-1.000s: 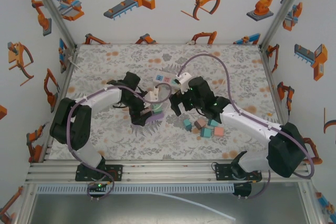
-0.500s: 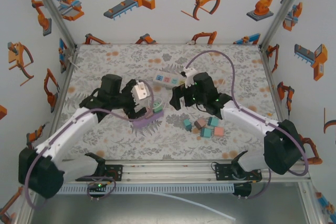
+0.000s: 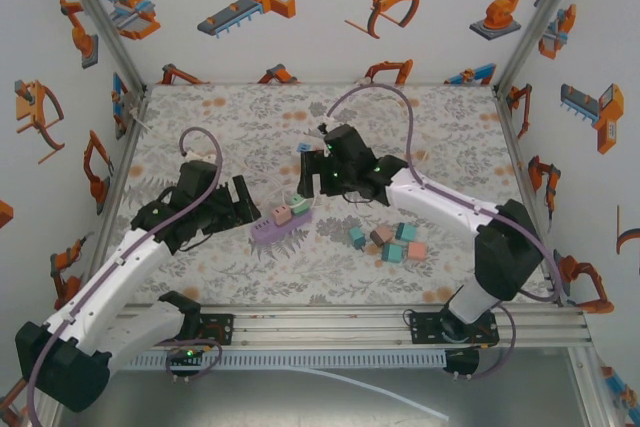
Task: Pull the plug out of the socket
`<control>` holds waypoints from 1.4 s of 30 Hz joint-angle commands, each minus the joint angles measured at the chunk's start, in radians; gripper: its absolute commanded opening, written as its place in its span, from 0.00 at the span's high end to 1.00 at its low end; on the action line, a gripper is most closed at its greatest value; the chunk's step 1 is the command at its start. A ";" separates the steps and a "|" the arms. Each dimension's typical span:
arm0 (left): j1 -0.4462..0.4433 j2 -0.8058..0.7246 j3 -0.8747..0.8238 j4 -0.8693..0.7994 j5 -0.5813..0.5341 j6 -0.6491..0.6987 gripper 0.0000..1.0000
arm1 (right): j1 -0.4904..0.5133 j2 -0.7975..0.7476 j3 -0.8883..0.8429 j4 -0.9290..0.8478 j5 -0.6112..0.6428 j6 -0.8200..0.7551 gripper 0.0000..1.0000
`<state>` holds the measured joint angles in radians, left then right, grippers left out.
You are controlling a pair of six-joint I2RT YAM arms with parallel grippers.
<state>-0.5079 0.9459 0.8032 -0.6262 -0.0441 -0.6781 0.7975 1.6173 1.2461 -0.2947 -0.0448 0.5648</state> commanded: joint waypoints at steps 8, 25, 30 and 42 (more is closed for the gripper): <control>0.056 0.088 -0.117 0.139 0.080 -0.264 0.47 | 0.151 0.096 0.141 -0.096 0.060 -0.038 0.27; 0.092 0.216 -0.188 0.234 0.177 -0.186 0.54 | 0.226 0.291 0.276 -0.106 0.126 -0.116 0.34; 0.092 0.203 -0.227 0.252 0.182 -0.193 0.54 | 0.230 0.317 0.282 -0.115 0.128 -0.132 0.39; 0.091 0.158 -0.295 0.288 0.238 -0.227 0.47 | 0.235 0.334 0.250 -0.156 0.149 -0.291 0.40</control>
<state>-0.4236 1.0992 0.5220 -0.3496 0.1665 -0.8917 1.0286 1.9221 1.5009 -0.4309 0.0776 0.3405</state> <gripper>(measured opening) 0.524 0.597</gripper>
